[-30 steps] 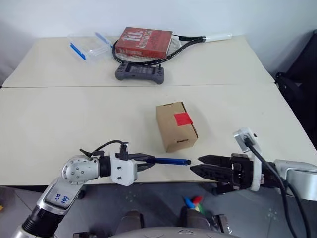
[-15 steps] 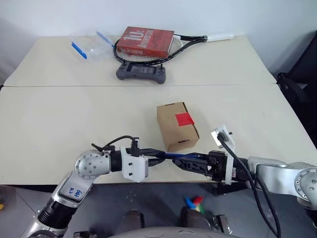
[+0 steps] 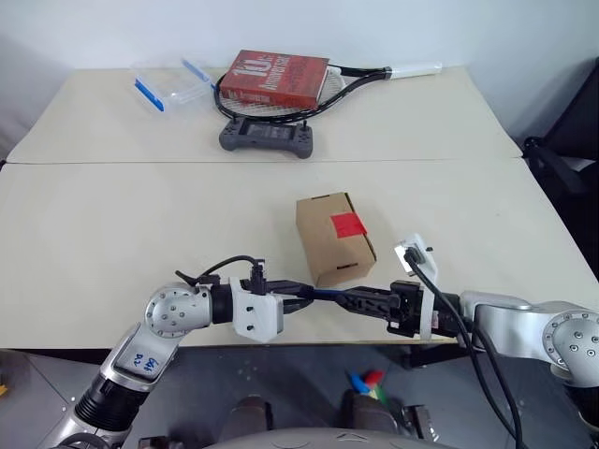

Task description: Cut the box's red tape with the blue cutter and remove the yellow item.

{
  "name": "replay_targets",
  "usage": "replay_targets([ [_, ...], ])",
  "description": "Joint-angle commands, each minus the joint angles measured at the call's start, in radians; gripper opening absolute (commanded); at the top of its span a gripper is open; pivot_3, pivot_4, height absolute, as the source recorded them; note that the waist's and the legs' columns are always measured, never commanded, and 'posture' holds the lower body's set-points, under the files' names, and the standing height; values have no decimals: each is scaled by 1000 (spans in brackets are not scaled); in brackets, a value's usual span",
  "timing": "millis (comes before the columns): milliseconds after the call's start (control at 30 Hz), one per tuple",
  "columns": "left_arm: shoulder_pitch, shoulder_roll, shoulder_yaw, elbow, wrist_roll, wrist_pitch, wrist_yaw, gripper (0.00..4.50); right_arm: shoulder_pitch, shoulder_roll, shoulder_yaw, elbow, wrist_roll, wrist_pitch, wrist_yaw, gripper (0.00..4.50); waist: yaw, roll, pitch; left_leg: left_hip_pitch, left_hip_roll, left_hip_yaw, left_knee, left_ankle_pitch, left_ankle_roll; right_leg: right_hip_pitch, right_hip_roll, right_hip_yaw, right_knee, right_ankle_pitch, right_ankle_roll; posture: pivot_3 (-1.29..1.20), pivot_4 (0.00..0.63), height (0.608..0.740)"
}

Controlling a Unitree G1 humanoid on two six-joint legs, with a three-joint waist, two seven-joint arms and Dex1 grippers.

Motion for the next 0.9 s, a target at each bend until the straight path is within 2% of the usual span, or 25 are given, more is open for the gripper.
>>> replay_targets([
  [33, -10, -1, 2, -13, 1, -11, 3, 433, -2, 9, -11, -5, -6, 8, 27, 301, 0, 0, 0, 0, 0, 0, 0, 0, 0, 0, 0, 0, 0, 0, 0, 0, 150, 740],
  [67, -10, -1, 2, -13, 0, -12, 1, 433, -2, 11, -13, -4, -9, 9, 29, 134, 0, 0, 0, 0, 0, 0, 0, 0, 0, 0, 0, 0, 0, 0, 0, 0, 150, 740],
  [233, -12, -1, 3, -15, -41, -5, -22, 433, -13, -1, -23, 8, -32, 31, 71, 159, 0, 0, 0, 0, 0, 0, 0, 0, 0, 0, 0, 0, 0, 0, 0, 0, 150, 740],
  [367, 8, 26, 40, -45, -178, 58, -90, 1740, -7, -53, -75, 4, -15, 67, 152, 159, 0, 0, 0, 0, 0, 0, 0, 0, 0, 0, 0, 0, 0, 0, 0, 0, 150, 740],
  [467, 66, 108, 119, -109, -409, 262, -178, 2627, 34, -141, -182, -23, 57, 97, 244, 159, -1, 1, 0, -1, 0, 0, -1, 0, 0, -1, 0, 0, 0, 0, 0, 0, 150, 740],
  [633, 45, 242, 271, -23, -620, 517, -264, 2666, 216, -258, -489, -26, 116, 155, 394, 159, 5, 1, 1, -1, 1, 0, -1, 0, 0, -1, 1, 0, 0, 0, 0, 0, 150, 740],
  [700, -35, 232, 261, 66, -611, 522, -294, 2666, 298, -279, -618, -22, 116, 185, 425, 159, 18, 1, 1, 0, 1, 0, 0, -1, 0, 0, 1, 0, -1, 0, 0, 0, 150, 740],
  [767, -175, 166, 208, 213, -539, 467, -307, 2666, 349, -299, -744, -8, 104, 206, 419, 159, 30, 1, 1, 0, 1, 0, 0, -1, 0, 1, 1, 0, -2, 0, 0, 0, 150, 740],
  [900, -359, 55, 119, 409, -433, 373, -358, 1530, 329, -333, -807, 25, 83, 166, 381, 159, 35, 0, 1, 0, 1, 1, 1, 0, 0, 1, 2, 0, -2, 0, 0, 0, 150, 740],
])
